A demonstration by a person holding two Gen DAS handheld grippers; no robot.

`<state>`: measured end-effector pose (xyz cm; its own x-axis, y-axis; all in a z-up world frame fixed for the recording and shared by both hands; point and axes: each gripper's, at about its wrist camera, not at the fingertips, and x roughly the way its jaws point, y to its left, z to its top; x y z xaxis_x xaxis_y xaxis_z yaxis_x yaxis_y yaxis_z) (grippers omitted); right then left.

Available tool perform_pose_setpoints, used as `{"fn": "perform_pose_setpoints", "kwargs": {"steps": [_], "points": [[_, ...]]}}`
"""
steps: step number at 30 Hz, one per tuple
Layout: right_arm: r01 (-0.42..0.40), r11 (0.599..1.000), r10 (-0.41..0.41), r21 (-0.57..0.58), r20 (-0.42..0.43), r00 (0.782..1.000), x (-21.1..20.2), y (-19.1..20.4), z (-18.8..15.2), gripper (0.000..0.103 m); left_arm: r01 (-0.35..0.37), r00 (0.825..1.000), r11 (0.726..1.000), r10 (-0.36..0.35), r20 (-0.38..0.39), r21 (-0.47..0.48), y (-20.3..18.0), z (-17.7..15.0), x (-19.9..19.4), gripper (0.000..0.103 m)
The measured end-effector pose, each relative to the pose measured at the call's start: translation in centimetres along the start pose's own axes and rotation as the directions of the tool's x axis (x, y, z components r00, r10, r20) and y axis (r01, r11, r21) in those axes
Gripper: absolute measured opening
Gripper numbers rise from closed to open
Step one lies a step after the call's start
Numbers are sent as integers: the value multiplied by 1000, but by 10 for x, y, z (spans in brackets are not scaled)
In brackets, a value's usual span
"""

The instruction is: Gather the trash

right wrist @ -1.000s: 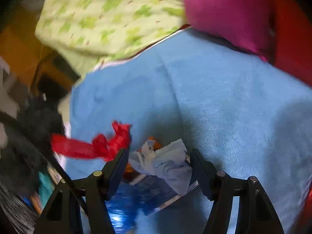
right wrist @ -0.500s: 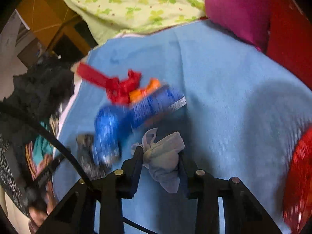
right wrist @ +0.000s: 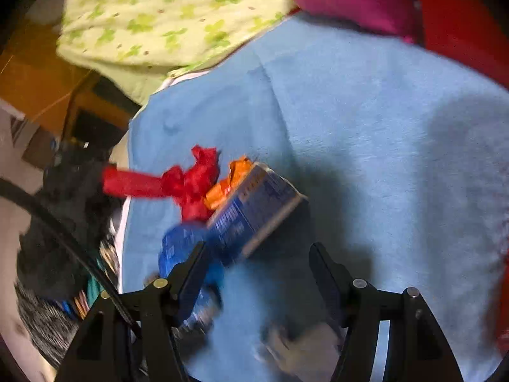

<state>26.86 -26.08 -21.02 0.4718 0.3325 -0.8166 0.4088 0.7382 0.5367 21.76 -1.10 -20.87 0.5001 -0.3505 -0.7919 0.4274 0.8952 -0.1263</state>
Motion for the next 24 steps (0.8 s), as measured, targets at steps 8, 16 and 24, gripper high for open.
{"fn": "perform_pose_setpoints", "kwargs": {"steps": [8,16,24], "points": [[180,984,-180,-2,-17,984,52,33,18,71,21,994,997,-13,109,-75,24,11,-25,8],[226,951,-219,-213,55,974,38,39,1,64,-24,977,976,69,202,-218,63,16,-44,7],[115,933,-97,-342,70,993,-24,30,-42,64,6,985,960,42,165,-280,68,18,-34,50]]}}
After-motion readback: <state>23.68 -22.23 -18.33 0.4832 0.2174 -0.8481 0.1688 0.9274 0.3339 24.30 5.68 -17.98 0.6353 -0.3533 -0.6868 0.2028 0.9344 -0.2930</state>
